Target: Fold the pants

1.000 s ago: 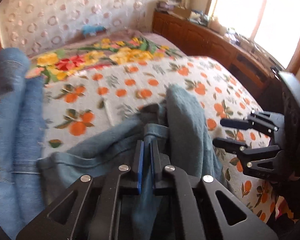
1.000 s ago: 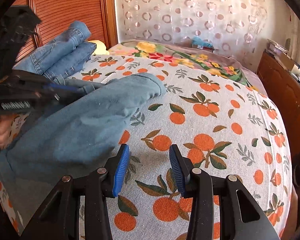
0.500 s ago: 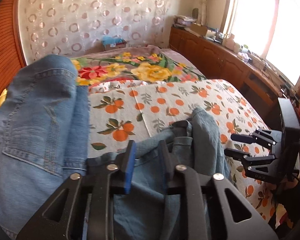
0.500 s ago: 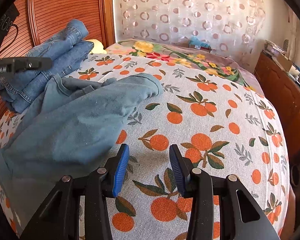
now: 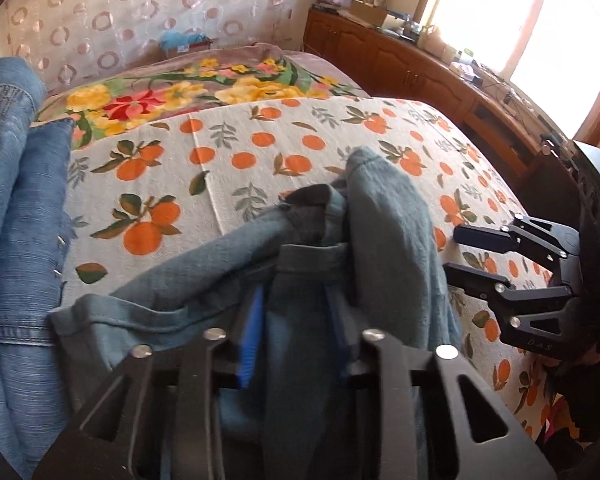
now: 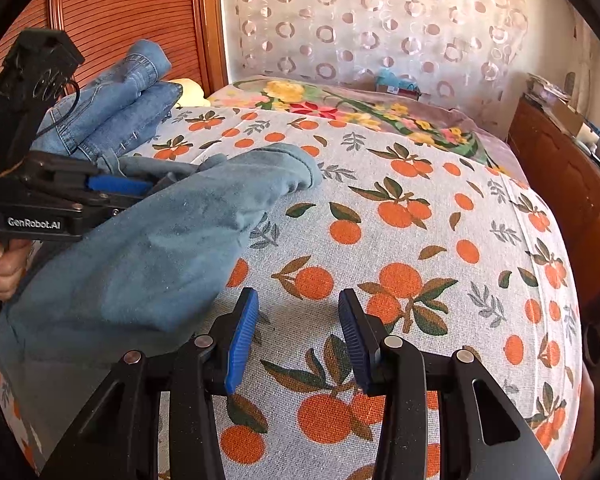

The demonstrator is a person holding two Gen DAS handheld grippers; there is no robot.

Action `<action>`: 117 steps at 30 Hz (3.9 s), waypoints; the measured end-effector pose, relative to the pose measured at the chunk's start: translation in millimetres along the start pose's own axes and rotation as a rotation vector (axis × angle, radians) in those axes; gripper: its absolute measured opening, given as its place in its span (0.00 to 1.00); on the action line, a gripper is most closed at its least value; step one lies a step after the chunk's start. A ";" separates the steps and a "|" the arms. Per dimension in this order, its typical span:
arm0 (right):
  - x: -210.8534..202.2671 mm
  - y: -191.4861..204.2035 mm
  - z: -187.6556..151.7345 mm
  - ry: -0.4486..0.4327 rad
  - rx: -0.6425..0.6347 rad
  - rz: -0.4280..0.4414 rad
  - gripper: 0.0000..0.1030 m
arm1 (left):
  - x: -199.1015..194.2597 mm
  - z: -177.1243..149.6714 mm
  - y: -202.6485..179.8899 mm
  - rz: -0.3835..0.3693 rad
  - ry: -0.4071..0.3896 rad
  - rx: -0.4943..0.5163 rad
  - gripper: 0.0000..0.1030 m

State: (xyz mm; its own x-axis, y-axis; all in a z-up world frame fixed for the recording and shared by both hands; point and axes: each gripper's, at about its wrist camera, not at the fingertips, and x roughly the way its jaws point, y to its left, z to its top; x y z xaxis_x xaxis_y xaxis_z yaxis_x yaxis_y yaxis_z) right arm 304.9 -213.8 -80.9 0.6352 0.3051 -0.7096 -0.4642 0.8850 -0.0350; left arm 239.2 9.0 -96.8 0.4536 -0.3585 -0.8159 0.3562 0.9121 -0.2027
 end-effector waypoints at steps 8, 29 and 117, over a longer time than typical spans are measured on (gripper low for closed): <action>-0.2 -0.1 0.4 0.000 0.000 -0.003 0.42 | -43.9 -9.2 -1.4 0.043 -0.114 0.001 0.03; -14.5 9.6 -6.9 -0.009 -0.062 -0.012 0.42 | -101.3 -36.9 42.2 0.247 -0.193 -0.088 0.44; -110.4 90.6 -106.3 -0.033 0.104 0.167 0.32 | -161.8 -209.6 -12.1 0.172 -0.221 -0.169 0.44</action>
State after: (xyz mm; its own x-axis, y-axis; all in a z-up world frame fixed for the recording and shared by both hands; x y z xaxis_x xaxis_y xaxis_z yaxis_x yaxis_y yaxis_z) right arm 127.1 -204.7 -80.5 0.5755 0.4602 -0.6760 -0.4994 0.8524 0.1550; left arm -9.8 97.6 -75.8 0.6682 -0.2142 -0.7125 0.1266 0.9764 -0.1747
